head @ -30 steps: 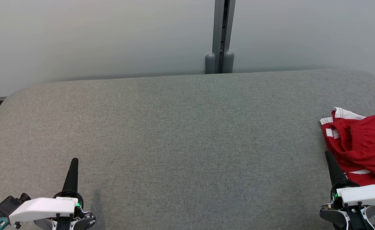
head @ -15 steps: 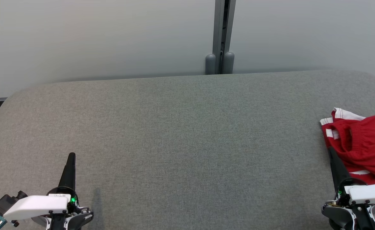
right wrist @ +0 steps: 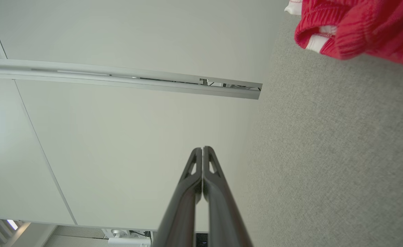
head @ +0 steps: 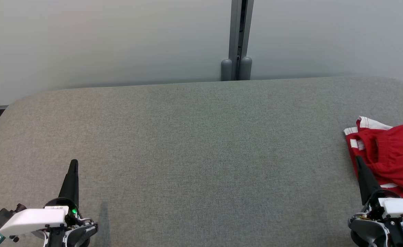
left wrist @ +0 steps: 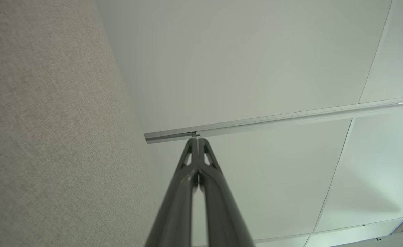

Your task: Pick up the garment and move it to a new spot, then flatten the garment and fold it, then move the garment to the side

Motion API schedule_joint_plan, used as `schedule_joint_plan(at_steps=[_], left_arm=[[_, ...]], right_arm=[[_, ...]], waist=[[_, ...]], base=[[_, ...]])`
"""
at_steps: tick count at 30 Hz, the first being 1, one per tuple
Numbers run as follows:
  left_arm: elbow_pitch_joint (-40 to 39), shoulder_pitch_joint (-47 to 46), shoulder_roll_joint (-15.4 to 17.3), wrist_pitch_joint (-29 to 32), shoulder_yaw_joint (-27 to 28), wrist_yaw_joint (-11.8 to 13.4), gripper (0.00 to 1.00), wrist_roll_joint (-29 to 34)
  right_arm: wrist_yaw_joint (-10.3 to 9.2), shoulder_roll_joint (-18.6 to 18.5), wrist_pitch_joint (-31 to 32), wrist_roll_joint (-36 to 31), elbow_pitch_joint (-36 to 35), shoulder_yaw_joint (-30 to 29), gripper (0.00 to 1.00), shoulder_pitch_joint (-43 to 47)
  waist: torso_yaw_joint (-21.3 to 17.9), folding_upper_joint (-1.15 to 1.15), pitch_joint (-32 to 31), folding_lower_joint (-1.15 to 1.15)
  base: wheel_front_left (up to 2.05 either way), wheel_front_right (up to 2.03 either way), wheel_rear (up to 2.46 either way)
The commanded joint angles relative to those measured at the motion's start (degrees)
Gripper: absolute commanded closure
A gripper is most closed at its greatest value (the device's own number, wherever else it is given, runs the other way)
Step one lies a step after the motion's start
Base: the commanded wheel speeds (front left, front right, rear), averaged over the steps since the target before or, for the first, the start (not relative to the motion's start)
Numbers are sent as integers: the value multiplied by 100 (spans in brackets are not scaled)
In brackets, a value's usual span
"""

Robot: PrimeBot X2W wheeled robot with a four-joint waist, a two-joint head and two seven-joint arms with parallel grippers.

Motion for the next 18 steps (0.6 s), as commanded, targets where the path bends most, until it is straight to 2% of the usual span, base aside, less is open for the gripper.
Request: schedule_joint_plan(at_steps=[1, 10, 18], left_arm=[[-56, -132, 33, 36, 37, -42, 100, -103], [-111, -138, 35, 116, 73, -63, 100, -382], [-104, -123, 34, 118, 73, -61, 100, -385]], right_arm=[[2, -55, 45, 131, -69, -30, 100, 35], [2, -58, 120, 455, -121, -64, 100, 54], [2, -59, 120, 442, -123, -64, 100, 56]], waist=[[1, 0, -2, 0], [4, 0, -13, 0], [4, 0, -14, 0]], base=[[0, 0, 0], [0, 0, 0], [0, 0, 0]])
